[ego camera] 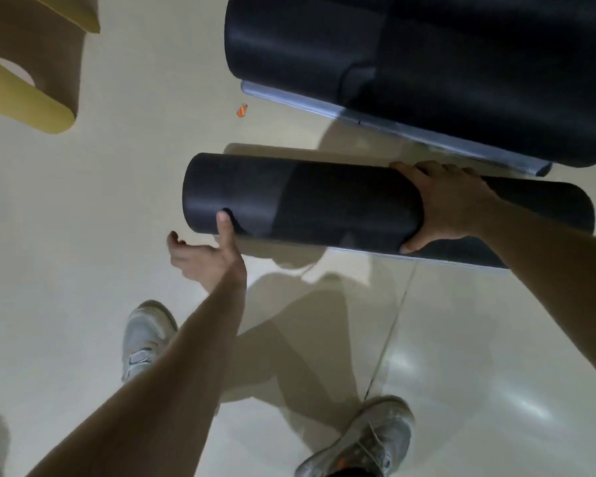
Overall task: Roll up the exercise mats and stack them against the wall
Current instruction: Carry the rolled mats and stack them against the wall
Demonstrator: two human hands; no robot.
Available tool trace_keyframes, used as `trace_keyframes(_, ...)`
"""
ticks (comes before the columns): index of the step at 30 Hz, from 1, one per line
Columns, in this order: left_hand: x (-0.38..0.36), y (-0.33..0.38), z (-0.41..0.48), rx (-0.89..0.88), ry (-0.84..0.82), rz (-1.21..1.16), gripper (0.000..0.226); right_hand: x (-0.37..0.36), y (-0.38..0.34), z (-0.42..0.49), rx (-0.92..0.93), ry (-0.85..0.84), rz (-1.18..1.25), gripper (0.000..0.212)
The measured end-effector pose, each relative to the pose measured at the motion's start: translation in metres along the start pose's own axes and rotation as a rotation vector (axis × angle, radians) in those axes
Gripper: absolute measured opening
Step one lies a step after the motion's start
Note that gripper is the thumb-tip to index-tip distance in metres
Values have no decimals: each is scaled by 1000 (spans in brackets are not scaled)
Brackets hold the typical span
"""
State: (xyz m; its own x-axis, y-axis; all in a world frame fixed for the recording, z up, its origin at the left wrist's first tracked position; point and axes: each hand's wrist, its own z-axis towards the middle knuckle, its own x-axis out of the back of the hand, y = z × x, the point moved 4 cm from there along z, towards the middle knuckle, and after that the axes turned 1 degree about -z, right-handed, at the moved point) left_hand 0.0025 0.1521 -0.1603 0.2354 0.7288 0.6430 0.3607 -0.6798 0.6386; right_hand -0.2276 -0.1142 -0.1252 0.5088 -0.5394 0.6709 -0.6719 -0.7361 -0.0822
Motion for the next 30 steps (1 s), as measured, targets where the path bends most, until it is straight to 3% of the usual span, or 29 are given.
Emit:
trace_keyframes(1, -5, -18, -21, 132, -15, 6, 94, 6, 2, 2, 0, -8, 43, 150)
trace_keyframes(4, -49, -50, -88, 492, -396, -91, 77, 16, 3, 7, 10, -51, 166, 146)
trace_keyframes(5, -66, -49, -105, 562, -486, -138, 83, 17, 3, 10, 13, -61, 194, 145)
trace_keyframes(7, -92, -40, -122, 613, -563, -250, 97, 17, 4, 16, 25, -71, 244, 142)
trace_keyframes(9, -109, -28, -133, 644, -633, -376, 95, 17, 5, 18, 17, -94, 307, 136)
trace_keyframes(11, -116, -24, -134, 654, -678, -483, 114, 13, 3, 16, -8, -149, 369, 131)
trace_keyframes(13, -114, -22, -126, 605, -691, -571, 126, 3, -3, 11, -46, -187, 449, 130)
trace_keyframes(17, -85, -21, -111, 549, -637, -462, 114, -32, -51, -20, -121, -125, 594, 135)
trace_keyframes(21, -11, -3, -91, 508, -596, -355, 80, -39, -121, -60, -215, -62, 688, 137)
trace_keyframes(27, 147, 76, -61, 461, -441, -394, 86, 65, -232, -119, -71, -48, 663, 132)
trace_keyframes(30, 233, 126, -41, 458, -337, -465, 75, 148, -296, -139, 48, -73, 571, 125)
